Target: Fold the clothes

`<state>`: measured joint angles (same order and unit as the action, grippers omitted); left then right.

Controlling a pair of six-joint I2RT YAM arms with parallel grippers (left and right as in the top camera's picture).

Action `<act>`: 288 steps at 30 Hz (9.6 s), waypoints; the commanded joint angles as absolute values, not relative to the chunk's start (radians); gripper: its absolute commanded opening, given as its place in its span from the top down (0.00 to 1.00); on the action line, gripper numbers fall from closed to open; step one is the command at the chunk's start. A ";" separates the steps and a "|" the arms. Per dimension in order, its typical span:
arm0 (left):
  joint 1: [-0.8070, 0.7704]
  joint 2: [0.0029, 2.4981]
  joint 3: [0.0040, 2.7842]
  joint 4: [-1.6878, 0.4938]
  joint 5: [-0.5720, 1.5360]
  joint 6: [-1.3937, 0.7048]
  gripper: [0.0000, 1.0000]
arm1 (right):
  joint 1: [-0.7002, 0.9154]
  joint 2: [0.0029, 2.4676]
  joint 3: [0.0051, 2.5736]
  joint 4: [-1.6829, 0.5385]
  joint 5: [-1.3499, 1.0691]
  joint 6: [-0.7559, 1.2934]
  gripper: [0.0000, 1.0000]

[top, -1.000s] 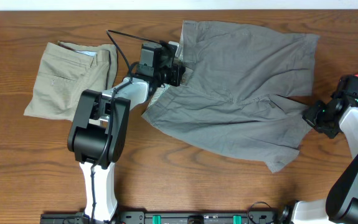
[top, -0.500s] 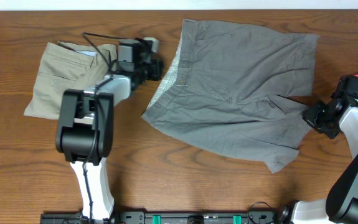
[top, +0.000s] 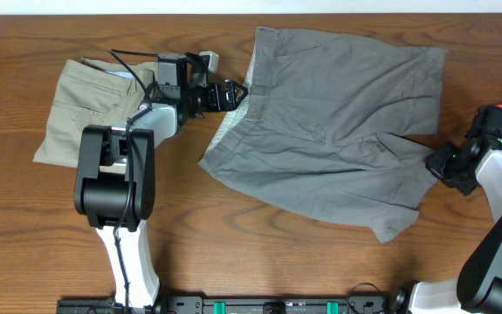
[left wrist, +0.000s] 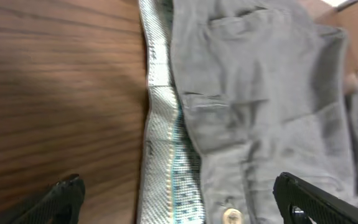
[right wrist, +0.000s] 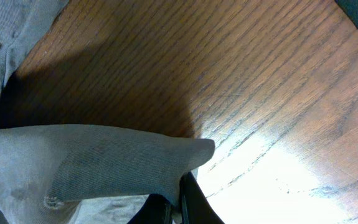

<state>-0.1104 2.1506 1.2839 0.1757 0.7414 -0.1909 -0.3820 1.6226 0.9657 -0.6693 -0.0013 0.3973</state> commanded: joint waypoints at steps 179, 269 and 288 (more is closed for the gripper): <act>-0.228 2.177 1.318 -0.112 -0.002 -0.149 0.94 | -0.168 1.671 1.048 -0.696 -0.415 0.110 0.84; -0.163 2.127 1.362 -0.182 0.018 -0.192 0.55 | 0.216 1.712 0.844 -0.702 -0.414 0.434 0.67; -0.163 2.127 1.362 -0.182 0.018 -0.175 0.55 | 0.091 1.454 0.894 -0.891 -0.121 0.342 0.99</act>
<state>-0.1795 2.1239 1.3640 -0.1608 0.0387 -0.1944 0.1627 1.5780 0.8566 -0.8188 -0.3096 0.3981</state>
